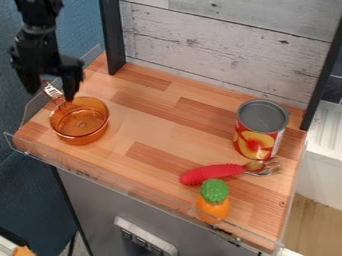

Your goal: Move something in the table

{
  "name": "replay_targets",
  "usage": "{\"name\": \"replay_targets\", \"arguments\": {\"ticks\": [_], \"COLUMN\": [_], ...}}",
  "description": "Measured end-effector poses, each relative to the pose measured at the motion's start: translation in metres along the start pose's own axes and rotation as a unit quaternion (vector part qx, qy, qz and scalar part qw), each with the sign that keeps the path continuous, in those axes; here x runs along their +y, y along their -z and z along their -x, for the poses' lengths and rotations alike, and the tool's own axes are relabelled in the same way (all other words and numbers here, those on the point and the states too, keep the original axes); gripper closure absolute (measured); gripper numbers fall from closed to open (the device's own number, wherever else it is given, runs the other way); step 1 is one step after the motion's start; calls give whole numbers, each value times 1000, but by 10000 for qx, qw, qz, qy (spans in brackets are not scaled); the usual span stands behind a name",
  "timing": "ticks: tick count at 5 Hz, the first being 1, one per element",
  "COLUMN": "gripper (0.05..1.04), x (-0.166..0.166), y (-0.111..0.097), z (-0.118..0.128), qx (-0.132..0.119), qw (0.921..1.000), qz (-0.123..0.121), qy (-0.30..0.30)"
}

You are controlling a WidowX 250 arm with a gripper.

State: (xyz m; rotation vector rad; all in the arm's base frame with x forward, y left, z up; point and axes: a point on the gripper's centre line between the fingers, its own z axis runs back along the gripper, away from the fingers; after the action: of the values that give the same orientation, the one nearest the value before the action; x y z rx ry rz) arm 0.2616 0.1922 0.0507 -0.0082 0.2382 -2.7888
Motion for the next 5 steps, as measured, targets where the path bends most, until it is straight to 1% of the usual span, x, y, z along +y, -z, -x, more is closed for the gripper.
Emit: {"name": "replay_targets", "arguments": {"ticks": [1, 2, 3, 4, 5], "gripper": [85, 85, 135, 431, 741], "x": [-5, -12, -12, -7, -2], "y": [18, 29, 41, 47, 48], "z": [-9, -10, -12, -10, -10], "qx": [-223, -241, -334, -291, -235], "qw": [9996, 9992, 9988, 9993, 9993], "qz": [73, 64, 72, -54, -208], "qy": [-140, -307, -339, -244, -214]}}
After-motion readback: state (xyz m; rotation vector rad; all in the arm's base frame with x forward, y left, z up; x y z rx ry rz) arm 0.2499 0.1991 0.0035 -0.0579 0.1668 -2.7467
